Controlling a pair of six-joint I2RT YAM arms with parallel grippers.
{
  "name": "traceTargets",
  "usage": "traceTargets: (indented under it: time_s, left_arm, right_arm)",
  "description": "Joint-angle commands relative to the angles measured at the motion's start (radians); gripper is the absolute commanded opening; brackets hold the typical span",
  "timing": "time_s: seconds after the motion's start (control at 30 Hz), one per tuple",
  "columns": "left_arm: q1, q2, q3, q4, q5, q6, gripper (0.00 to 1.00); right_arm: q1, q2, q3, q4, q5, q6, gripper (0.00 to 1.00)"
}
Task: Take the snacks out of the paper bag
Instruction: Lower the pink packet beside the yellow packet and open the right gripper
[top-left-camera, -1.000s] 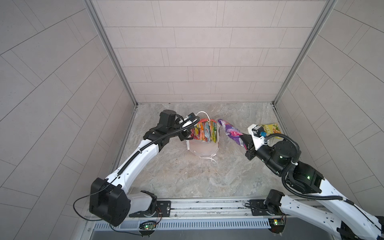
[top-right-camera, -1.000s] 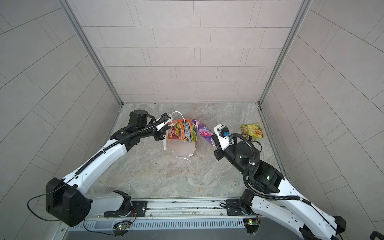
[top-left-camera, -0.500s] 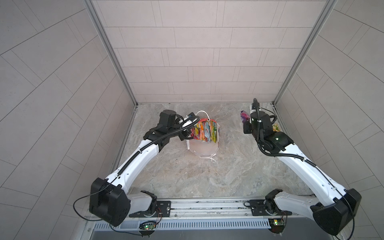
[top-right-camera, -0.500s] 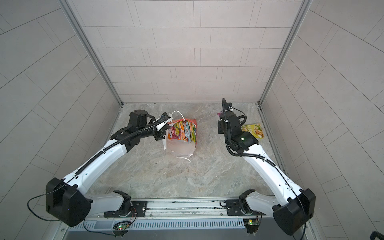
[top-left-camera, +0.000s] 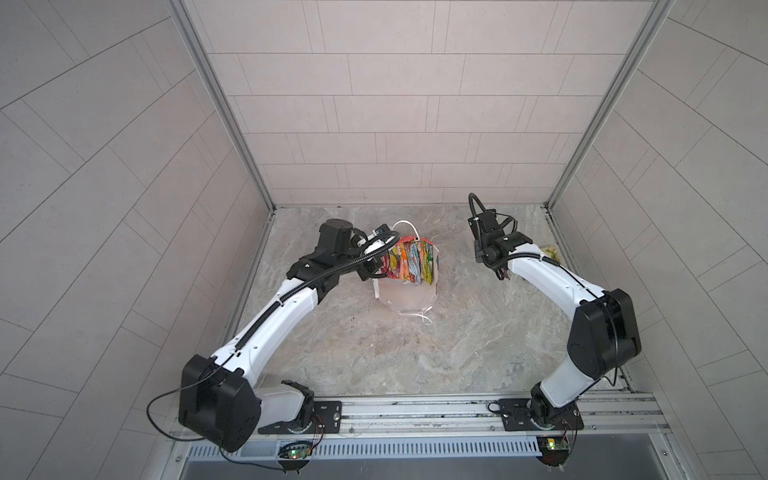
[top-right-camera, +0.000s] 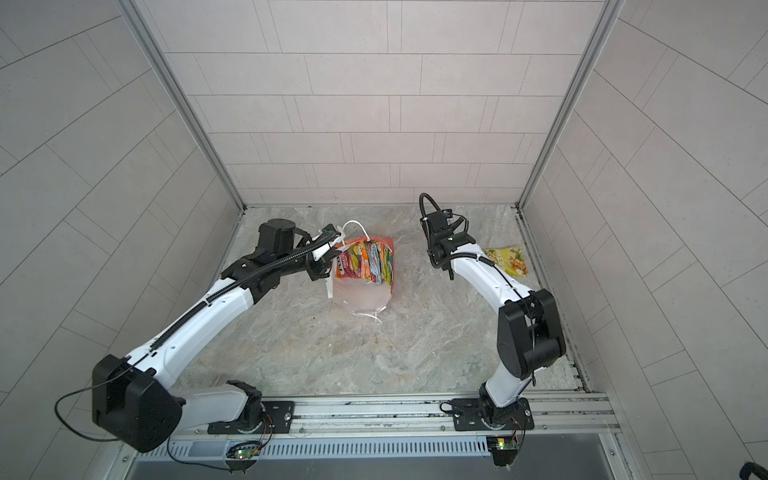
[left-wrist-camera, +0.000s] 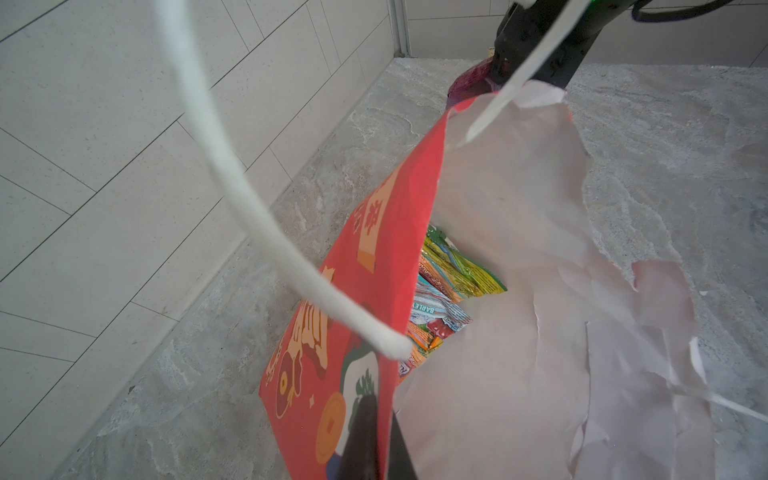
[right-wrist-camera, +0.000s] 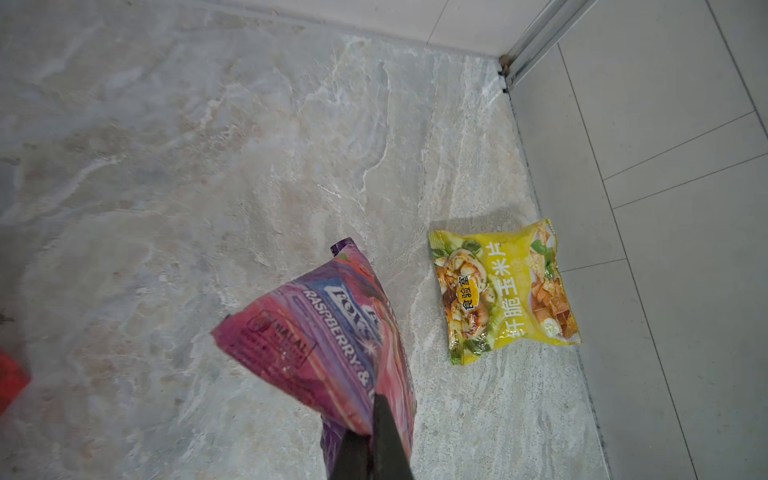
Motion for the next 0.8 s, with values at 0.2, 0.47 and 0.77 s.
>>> traceTargets:
  time_s: [0.2,0.47,0.77]
  left_arm:
    - [-0.007,-0.011,0.003,0.044,0.009,0.003,0.00]
    - [-0.007,0.002,0.010,0.044,0.006,0.004,0.00]
    - [-0.007,0.005,0.013,0.041,-0.003,0.004,0.00]
  right_arm:
    - [-0.038,0.082,0.068,-0.034,0.069,0.063,0.00]
    - [-0.058,0.141,0.083,-0.031,0.112,0.073,0.04]
    - [-0.070,0.176,0.098,-0.026,0.119,0.083,0.26]
